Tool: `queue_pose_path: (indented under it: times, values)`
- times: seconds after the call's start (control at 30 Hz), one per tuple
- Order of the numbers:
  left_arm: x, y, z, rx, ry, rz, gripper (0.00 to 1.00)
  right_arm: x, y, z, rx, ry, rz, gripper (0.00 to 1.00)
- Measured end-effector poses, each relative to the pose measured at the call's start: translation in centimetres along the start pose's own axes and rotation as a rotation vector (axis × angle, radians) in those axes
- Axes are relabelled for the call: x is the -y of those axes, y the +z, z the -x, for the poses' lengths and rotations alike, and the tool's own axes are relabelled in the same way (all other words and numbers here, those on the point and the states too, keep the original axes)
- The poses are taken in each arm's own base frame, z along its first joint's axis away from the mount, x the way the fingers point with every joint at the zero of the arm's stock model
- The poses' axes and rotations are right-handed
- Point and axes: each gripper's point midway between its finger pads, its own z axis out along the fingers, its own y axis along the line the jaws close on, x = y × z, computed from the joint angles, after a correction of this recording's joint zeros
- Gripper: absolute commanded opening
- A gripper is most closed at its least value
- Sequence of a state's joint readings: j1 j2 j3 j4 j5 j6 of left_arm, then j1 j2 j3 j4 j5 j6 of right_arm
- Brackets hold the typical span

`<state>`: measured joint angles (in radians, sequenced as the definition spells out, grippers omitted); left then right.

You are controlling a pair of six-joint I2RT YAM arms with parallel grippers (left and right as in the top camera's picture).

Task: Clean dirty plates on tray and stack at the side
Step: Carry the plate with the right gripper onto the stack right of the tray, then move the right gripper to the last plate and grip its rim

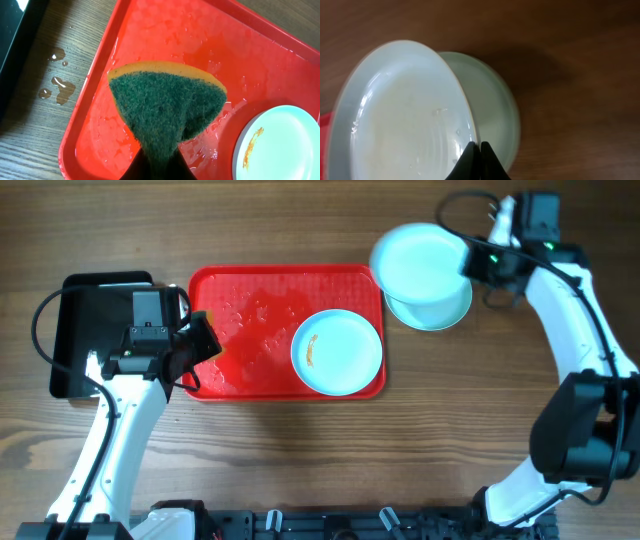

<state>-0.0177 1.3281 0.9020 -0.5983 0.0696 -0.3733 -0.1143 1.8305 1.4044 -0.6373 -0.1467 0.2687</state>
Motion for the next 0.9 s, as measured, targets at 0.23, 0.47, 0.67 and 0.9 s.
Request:
queue_pose_path:
  times: [0.23,0.47,0.67,0.9]
  values:
    - [0.1,0.0,0.1,0.002,0.000,-0.005,0.04,3.4,2.6,-2.6,-0.007,0.067,-0.051,0.10]
    - [0.1,0.0,0.1,0.002,0.000,-0.005,0.04,3.1,3.0,-2.5,0.012,0.084,-0.041,0.65]
    - [0.1,0.0,0.1,0.002,0.000,-0.006,0.04,1.3,3.0,-2.7,-0.007,0.101,0.058,0.65]
    - [0.3,0.0,0.3,0.011,0.001,-0.014,0.04,-7.6,2.3,-6.1,-0.130,-0.028,0.364,0.53]
